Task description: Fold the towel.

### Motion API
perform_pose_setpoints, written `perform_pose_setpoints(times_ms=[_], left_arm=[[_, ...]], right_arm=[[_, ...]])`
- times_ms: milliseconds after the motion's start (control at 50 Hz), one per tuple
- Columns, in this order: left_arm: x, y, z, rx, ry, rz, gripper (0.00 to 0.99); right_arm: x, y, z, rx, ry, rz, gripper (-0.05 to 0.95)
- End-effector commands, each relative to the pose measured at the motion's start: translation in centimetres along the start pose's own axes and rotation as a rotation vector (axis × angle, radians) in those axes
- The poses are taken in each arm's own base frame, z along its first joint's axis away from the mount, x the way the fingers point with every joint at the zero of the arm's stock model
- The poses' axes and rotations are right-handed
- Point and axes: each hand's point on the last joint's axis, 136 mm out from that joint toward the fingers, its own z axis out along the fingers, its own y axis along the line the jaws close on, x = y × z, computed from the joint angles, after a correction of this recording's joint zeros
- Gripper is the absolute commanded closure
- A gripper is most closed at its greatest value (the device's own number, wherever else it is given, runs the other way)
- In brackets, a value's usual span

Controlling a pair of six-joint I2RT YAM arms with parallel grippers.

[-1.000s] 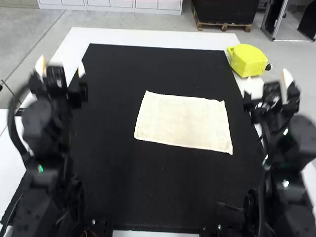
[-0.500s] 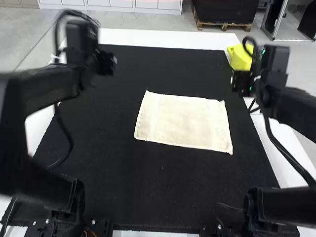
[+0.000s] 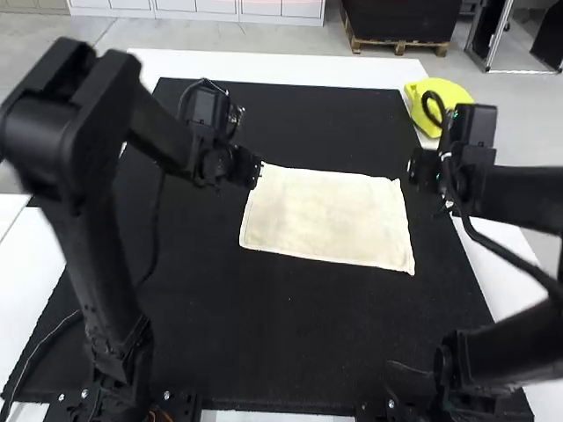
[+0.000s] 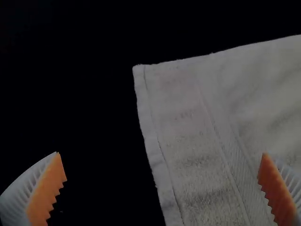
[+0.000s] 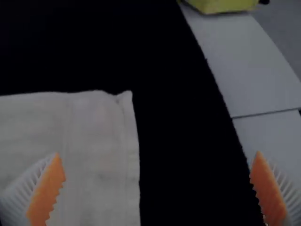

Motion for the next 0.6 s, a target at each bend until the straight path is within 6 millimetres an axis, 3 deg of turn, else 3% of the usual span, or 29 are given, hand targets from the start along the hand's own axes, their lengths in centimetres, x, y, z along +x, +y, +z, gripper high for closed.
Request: perform_pose_setpoints(times_ms=[0,160,320,580], left_arm=[[-0.9,0.1,1.6,0.018,-0.016,-0.011,0.036],[-1.4,0.1,3.7,0.021,-0.014,0.004,0.036],[-0.3,0.1,6.2,0.025,0.031,0.001,0.036],[0.0,0.3,8.5,0.024,0.041,0.001,0.039]], right_arm=[[0.7,0.7,1.4,-0.044,0.023,0.014,0.00],[1.4,1.4,3.5,-0.071,0.050,0.023,0.00],[1.4,1.6,5.3,-0.072,0.047,0.025,0.00],[1.8,2.0,7.7,-0.077,0.053,0.019,0.00]])
